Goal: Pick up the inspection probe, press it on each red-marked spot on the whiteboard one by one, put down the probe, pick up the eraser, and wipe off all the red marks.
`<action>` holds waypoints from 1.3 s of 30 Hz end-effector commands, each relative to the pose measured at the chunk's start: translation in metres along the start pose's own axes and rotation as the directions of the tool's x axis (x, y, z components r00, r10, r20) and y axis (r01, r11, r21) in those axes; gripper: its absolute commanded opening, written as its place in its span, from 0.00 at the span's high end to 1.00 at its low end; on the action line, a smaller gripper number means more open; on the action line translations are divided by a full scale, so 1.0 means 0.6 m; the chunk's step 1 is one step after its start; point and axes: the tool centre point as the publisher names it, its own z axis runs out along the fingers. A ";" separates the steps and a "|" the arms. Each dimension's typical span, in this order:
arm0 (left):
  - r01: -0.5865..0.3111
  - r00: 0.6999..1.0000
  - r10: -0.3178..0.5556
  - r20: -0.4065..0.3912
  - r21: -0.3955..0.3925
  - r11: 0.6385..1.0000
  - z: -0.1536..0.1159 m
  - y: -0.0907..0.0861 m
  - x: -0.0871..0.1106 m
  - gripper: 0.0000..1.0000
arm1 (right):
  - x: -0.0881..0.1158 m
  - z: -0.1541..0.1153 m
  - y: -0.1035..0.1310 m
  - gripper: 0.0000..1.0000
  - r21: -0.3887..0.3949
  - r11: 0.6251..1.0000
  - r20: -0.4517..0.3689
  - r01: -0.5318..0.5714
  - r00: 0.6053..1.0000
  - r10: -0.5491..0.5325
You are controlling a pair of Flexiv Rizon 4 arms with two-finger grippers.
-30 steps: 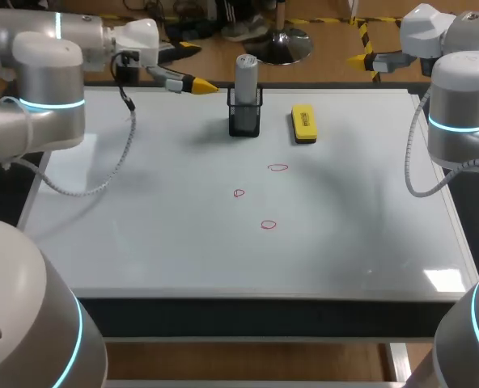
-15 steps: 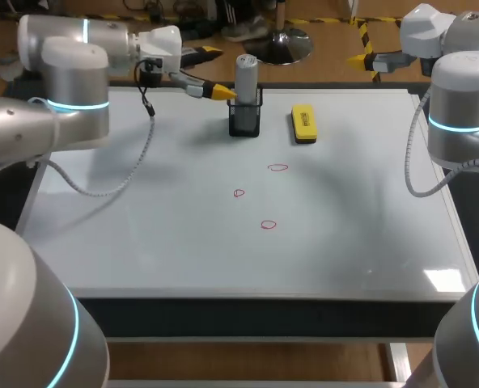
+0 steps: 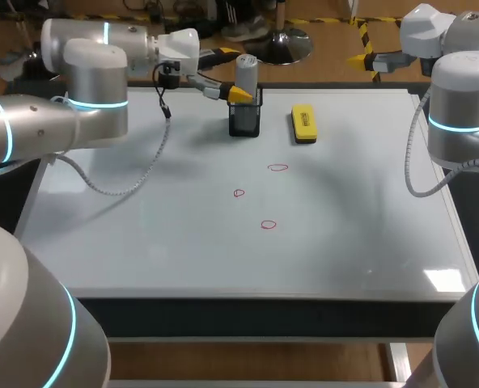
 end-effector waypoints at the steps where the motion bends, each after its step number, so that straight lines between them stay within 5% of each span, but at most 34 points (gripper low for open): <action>1: 0.003 1.000 -0.003 -0.004 0.010 1.000 0.021 0.005 -0.009 0.00 | -0.001 0.000 0.000 0.00 0.001 1.000 -0.001 0.000 1.000 0.000; 22: 0.034 0.999 -0.034 -0.012 0.009 0.999 0.042 0.022 -0.023 0.01 | -0.001 0.000 0.000 0.00 0.001 1.000 -0.001 0.000 1.000 0.000; 23: 0.035 0.999 -0.035 -0.012 0.010 0.999 0.042 0.021 -0.023 0.19 | -0.001 0.000 0.000 0.00 0.001 1.000 -0.001 0.000 1.000 0.000; 25: 0.036 0.999 -0.035 -0.013 0.011 0.999 0.042 0.022 -0.023 0.99 | -0.001 0.000 0.000 0.00 0.001 1.000 -0.001 0.000 1.000 0.000; 39: -0.003 1.000 0.004 -0.013 0.019 1.000 0.030 0.003 -0.019 1.00 | -0.001 0.000 0.000 0.00 0.001 1.000 -0.001 0.000 1.000 0.000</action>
